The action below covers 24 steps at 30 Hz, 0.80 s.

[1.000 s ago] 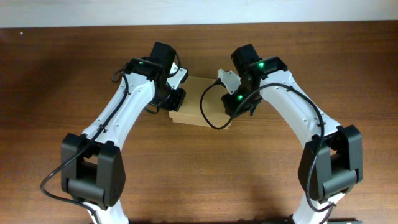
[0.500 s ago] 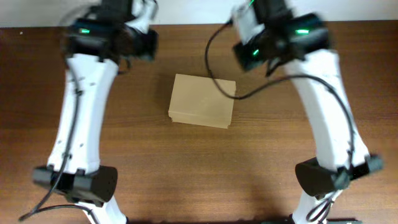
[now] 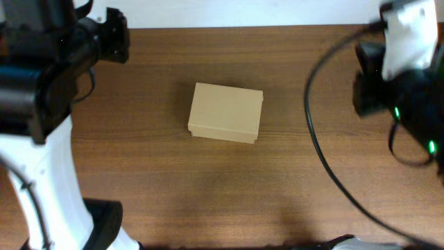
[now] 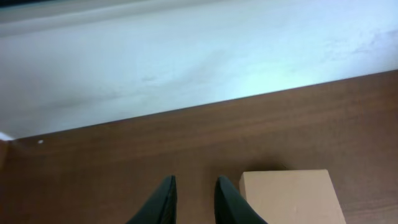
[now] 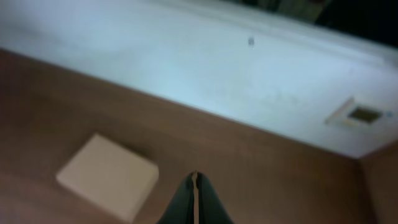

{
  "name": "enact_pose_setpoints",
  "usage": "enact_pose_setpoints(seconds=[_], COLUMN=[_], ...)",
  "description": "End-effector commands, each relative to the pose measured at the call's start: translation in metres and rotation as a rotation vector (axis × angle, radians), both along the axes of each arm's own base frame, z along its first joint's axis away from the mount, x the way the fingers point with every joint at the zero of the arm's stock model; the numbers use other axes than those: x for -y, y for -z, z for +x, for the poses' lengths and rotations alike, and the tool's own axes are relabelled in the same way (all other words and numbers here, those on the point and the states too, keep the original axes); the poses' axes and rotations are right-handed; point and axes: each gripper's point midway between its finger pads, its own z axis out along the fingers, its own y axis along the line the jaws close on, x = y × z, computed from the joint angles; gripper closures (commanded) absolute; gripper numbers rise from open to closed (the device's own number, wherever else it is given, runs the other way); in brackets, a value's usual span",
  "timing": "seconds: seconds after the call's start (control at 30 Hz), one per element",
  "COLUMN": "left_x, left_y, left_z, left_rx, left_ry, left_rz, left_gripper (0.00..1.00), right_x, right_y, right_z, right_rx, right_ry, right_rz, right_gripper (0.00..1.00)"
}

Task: Pack container

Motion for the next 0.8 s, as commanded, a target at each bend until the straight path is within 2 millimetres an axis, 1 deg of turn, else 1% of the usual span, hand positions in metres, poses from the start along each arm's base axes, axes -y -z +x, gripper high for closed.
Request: enact_pose_setpoints(seconds=[0.0,0.07,0.1,0.13,0.2,0.27,0.3,0.4,0.5,0.6,0.7,0.77], left_x=[-0.008,-0.012,-0.016,-0.02,-0.022,-0.022,-0.023,-0.024,-0.027,-0.026,-0.027,-0.029], left_y=[-0.018,-0.018,-0.014,-0.007,0.015,0.048,0.064,0.107,0.149,0.184,0.213,0.227], left_z=[-0.028,-0.039,-0.045,-0.05,-0.06,-0.068,-0.072,-0.084,-0.106,-0.129,-0.15,-0.158], left_rx=[0.051,0.053,0.044,0.023,-0.049,-0.148,-0.19,-0.283,-0.353,-0.377,-0.387,-0.373], left_ry=[-0.022,-0.035,-0.05,-0.065,-0.071,-0.071,-0.07,-0.068,-0.068,-0.051,-0.042,-0.052], left_rz=[0.003,0.009,0.019,0.032,0.038,0.049,0.056,0.073,0.079,0.087,0.088,0.076], left_gripper=[0.79,0.79,0.79,0.8,0.81,0.88,0.9,0.91,0.91,0.91,0.91,0.91], right_x=[0.023,0.046,0.056,0.067,0.087,0.097,0.101,0.103,0.107,0.105,0.09,0.084], right_y=[0.02,0.027,0.032,0.037,0.052,0.071,0.08,0.099,0.12,0.145,0.173,0.194], right_z=[-0.029,-0.056,-0.069,-0.081,-0.106,-0.127,-0.136,-0.152,-0.167,-0.178,-0.18,-0.179], right_rx=[-0.004,0.025,0.033,0.035,0.017,-0.031,-0.056,-0.083,-0.122,-0.188,-0.281,-0.349], right_ry=[0.071,0.155,0.192,0.23,0.303,0.334,0.341,0.327,0.312,0.28,0.213,0.198], right_rz=[-0.025,-0.027,-0.029,-0.03,-0.026,-0.021,-0.019,-0.011,-0.01,-0.006,0.012,-0.006], right_gripper=[0.96,0.96,0.96,0.96,0.96,0.96,0.96,0.96,0.97,0.96,0.96,0.96])
